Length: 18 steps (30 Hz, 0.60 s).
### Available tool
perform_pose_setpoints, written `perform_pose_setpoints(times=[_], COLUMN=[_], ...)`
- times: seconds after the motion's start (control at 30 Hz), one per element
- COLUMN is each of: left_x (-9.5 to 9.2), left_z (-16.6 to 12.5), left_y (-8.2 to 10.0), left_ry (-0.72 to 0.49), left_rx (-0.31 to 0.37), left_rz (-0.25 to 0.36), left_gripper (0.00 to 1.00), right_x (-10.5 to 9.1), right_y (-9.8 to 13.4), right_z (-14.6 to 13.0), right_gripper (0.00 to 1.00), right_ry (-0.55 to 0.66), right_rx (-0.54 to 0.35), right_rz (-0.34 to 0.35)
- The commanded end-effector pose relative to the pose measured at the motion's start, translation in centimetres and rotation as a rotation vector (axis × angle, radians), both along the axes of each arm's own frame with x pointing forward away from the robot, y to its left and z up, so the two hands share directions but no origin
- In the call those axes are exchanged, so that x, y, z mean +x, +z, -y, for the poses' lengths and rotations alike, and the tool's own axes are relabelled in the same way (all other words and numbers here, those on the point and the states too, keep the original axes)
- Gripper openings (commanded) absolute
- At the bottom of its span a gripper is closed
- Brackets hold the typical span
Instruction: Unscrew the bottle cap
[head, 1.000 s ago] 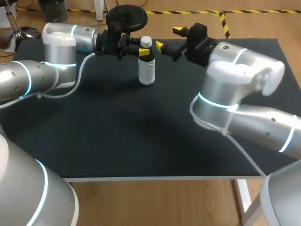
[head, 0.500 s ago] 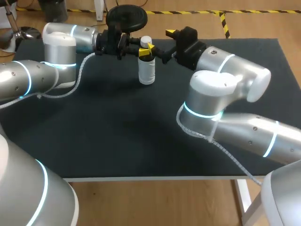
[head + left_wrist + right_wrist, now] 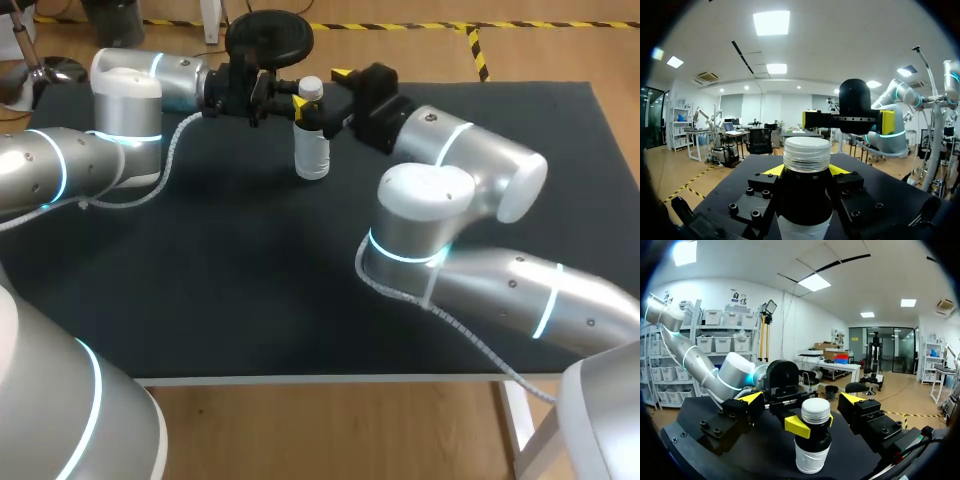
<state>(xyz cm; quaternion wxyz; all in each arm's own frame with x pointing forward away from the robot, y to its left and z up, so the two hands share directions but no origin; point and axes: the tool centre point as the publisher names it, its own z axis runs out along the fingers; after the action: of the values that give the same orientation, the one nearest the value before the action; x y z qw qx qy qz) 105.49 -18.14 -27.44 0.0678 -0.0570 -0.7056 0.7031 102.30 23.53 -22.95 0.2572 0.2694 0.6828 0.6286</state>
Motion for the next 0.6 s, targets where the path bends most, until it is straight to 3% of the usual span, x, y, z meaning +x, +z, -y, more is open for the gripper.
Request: perform_pose_setpoints(times=[0.03,0.6], left_x=[0.0,0.0], left_z=[0.0,0.0], left_y=[0.1,0.1], left_ry=[0.0,0.0], left_rx=[0.001,0.001], left_rz=[0.0,0.0], left_gripper=[0.0,0.0], right_x=[0.4,2.2], right_y=[-0.3,-0.7], right_z=[-0.8,-1.4], right_gripper=[1.0,1.0], right_ry=[-0.007,0.01], right_rx=[0.0,0.011], right_rz=[-0.001,-0.016])
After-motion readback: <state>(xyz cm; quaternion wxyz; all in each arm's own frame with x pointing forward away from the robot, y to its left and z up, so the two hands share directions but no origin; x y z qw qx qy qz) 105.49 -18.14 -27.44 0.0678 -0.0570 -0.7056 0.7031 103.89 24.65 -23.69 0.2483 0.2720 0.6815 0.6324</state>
